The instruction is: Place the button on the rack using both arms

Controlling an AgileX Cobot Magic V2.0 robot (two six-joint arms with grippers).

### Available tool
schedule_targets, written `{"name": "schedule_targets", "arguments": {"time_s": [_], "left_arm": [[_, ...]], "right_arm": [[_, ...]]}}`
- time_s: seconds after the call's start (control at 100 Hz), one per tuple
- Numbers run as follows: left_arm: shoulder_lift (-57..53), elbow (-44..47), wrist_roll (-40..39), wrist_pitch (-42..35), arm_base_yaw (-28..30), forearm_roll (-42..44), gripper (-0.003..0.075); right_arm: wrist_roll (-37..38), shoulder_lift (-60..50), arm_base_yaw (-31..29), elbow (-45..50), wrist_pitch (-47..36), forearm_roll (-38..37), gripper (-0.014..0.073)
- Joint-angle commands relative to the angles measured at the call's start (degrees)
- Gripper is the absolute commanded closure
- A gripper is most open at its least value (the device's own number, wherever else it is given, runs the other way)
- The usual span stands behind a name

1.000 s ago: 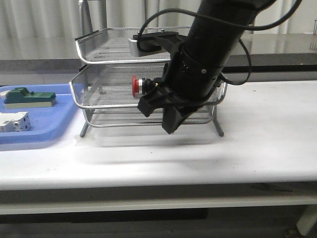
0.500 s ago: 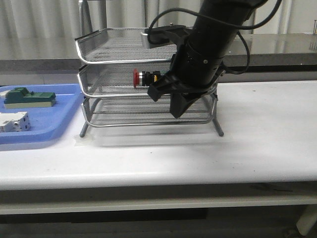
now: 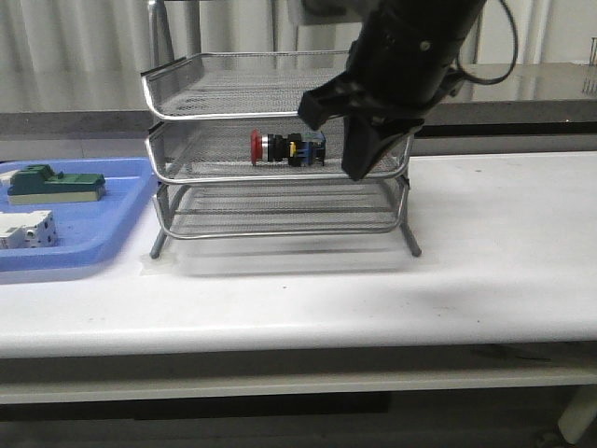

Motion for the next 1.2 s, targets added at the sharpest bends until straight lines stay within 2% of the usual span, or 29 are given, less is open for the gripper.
{"name": "schedule_targets", "arguments": {"time_s": [0.0,0.3,0.52,0.89,1.19], "left_arm": [[0.50,-1.52,-0.57,-4.65,0.16,-0.83,0.0716],[0.50,-1.52,-0.57,-4.65,0.16,-0.83,0.0716],[0.50,-1.52,-0.57,-4.65,0.16,-0.83,0.0716],[0.50,-1.52,-0.57,-4.65,0.16,-0.83,0.0716],[0.50,-1.52,-0.57,-4.65,0.16,-0.83,0.0716]], "right_arm": [[1.27,-6.60,-2.35,1.15,-2.24,-0.65,0.0660],[3.80,-25.08,-14.60,15.22,-9.33,-1.66,0.0660],[4.80,-40.41,-21.93,26.94,-17.51,-1.66,0.0660],[4.80,-63.25,-23.81,42.88,-22.17,-1.66,0.0660],[4.80,-76.10,-23.81,47.12,-21.23,-1.66,0.0660]]}}
